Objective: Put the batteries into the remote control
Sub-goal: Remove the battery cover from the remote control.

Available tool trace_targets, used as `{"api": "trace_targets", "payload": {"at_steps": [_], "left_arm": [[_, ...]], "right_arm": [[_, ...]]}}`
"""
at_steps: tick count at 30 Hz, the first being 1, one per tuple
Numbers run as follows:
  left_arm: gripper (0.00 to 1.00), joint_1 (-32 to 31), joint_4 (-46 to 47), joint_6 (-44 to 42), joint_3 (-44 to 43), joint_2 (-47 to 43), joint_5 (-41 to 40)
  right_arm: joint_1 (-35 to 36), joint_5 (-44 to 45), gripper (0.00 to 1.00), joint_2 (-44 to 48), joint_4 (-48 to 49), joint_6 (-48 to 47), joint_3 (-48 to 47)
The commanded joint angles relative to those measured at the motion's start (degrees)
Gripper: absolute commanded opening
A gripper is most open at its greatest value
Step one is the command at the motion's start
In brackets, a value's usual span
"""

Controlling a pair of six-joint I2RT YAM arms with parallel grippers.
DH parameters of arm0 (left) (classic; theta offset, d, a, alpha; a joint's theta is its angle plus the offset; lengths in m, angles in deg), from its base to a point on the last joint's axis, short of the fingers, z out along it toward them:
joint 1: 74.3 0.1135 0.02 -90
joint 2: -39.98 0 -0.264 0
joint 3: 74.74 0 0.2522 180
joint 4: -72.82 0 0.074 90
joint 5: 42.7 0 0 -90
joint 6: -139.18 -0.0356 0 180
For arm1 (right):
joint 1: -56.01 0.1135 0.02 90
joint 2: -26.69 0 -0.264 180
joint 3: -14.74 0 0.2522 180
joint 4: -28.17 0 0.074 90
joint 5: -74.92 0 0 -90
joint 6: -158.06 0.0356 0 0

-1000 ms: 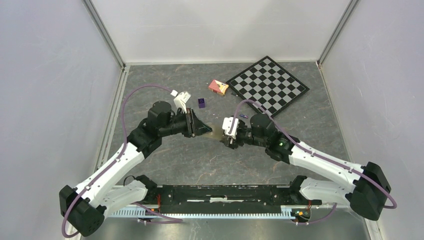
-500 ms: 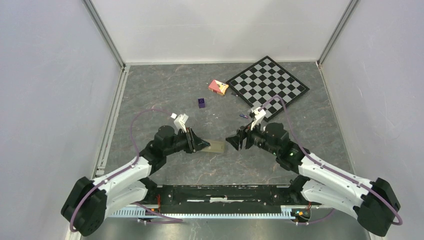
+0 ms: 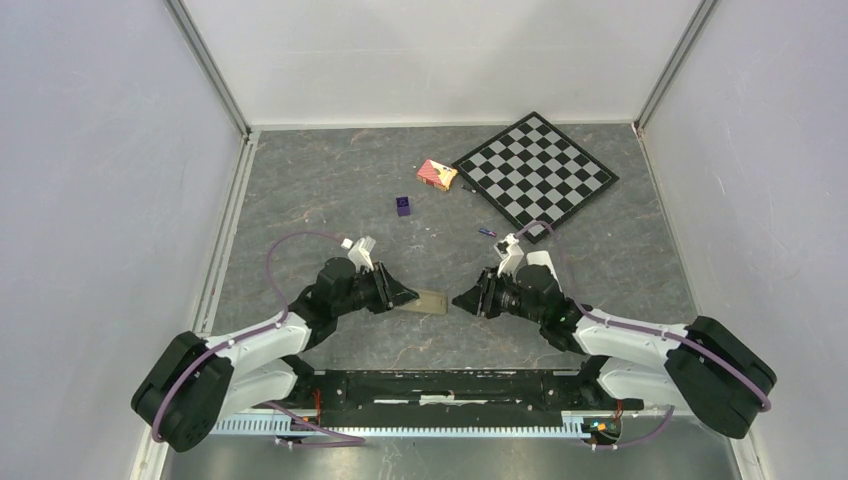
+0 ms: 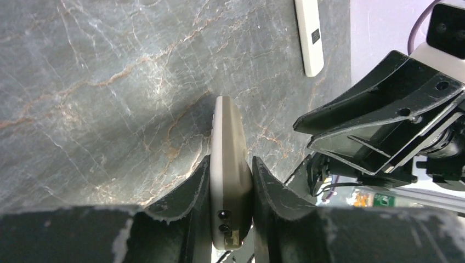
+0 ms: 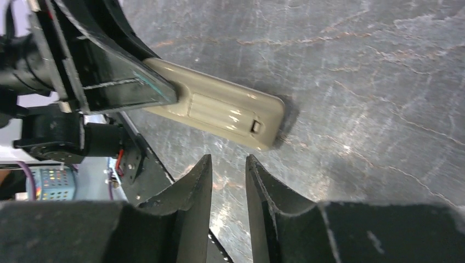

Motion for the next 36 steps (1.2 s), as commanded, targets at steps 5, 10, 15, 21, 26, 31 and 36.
{"api": "trace_targets", "payload": {"at_steps": [5, 10, 15, 21, 26, 31, 36], "left_arm": [[0.02, -0.28, -5.21, 2.22, -3.37, 2.93, -1.93], [0.02, -0.31, -7.17, 0.89, -4.20, 3.36, -2.01], [0.02, -0.28, -8.69, 0.35, -4.39, 2.65, -2.17], [0.02, -0.29, -9.34, 0.14, -4.13, 2.02, -2.37], [0.02, -0.28, -9.34, -0.14, -3.92, 2.15, -2.17], [0.02, -0.28, -9.34, -0.40, -3.77, 2.03, -1.75], [0.02, -0.30, -9.36, -0.49, -3.71, 2.14, -1.75]], "right_arm": [[0.31, -1.67, 0.40, -6.39, 10.41, 2.77, -2.25], [0.57, -2.13, 0.42, -9.40, 14.12, 2.91, -2.03], [0.63, -2.59, 0.30, -11.49, 15.21, 2.76, -2.93], [0.93, -2.89, 0.34, -14.49, 14.82, 3.34, -3.96], [1.11, -3.16, 0.32, -16.17, 16.74, 3.62, -4.38], [1.13, -2.43, 0.30, -16.81, 15.46, 3.37, -5.40], [1.20, -2.17, 0.37, -17.50, 15.33, 3.57, -4.98]]}}
